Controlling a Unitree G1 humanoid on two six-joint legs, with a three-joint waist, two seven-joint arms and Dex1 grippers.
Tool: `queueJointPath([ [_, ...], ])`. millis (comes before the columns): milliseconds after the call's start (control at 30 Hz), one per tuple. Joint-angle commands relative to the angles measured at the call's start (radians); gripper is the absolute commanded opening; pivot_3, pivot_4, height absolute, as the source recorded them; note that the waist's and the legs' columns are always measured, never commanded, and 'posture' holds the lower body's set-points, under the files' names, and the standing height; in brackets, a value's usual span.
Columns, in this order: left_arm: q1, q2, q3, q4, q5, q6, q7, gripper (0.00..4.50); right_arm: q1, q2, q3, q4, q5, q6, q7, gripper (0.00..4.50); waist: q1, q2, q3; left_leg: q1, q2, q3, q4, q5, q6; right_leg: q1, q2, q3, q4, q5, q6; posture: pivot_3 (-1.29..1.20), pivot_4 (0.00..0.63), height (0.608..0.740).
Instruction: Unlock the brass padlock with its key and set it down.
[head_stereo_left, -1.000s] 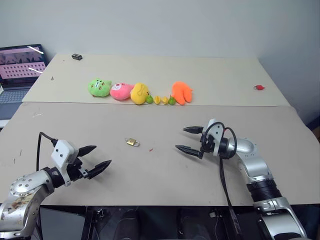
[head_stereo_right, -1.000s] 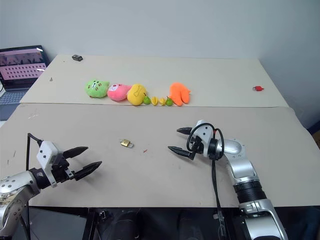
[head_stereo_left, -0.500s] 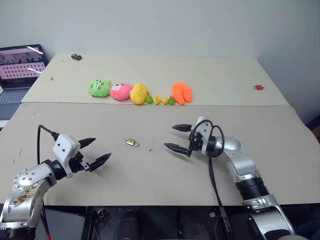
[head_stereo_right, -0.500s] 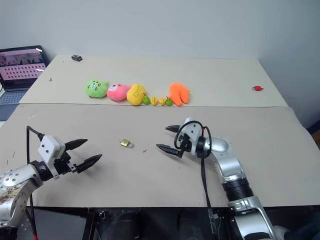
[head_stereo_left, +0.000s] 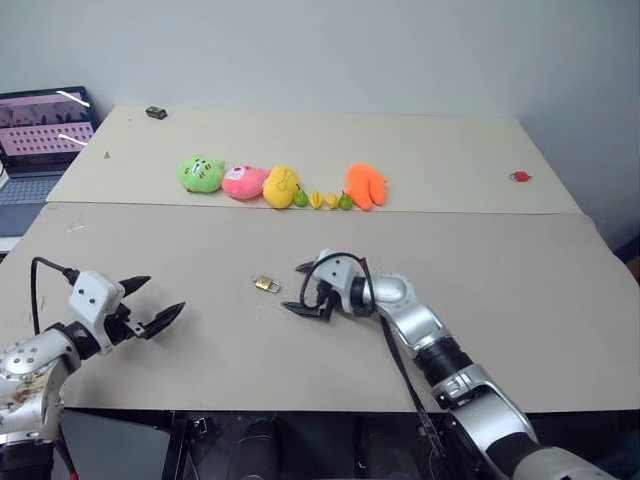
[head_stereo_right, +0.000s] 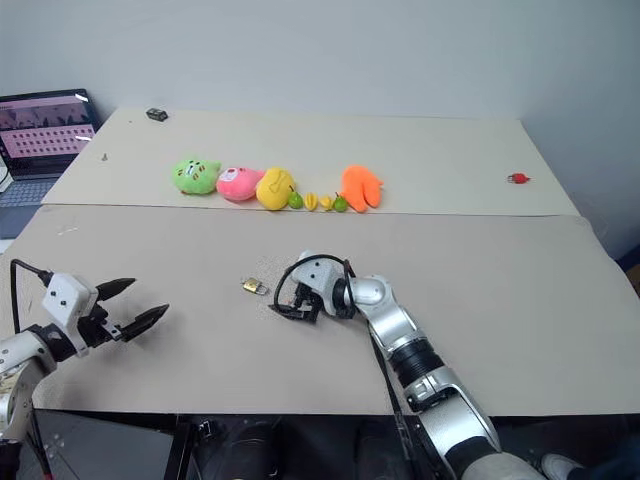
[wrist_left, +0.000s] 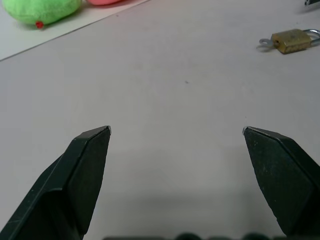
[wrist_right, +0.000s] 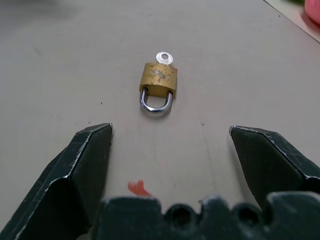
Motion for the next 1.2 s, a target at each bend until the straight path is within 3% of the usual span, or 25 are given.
queueJointPath([
  [33, -0.017, -0.004, -0.005, -0.041, -0.003, -0.022, 0.002, 4.50, -0.019, 0.027, 0.005, 0.011, -0.014, -0.041, -0.028, 4.41, -0.001, 0.000, 0.000, 0.000, 0.000, 0.000, 0.000, 0.000, 0.000, 0.000, 0.000, 0.000, 0.000, 0.000, 0.000, 0.00, 0.150, 0.722],
  [1200, 0.050, -0.033, -0.050, -0.207, -0.054, 0.048, -0.022, 4.50, -0.090, 0.186, -0.009, 0.194, -0.023, -0.074, -0.107, 4.41, -0.034, 0.000, 0.000, 0.002, 0.001, 0.000, -0.001, 0.000, 0.000, -0.002, 0.000, 0.000, 0.007, -0.002, -0.001, 0.00, 0.150, 0.722],
])
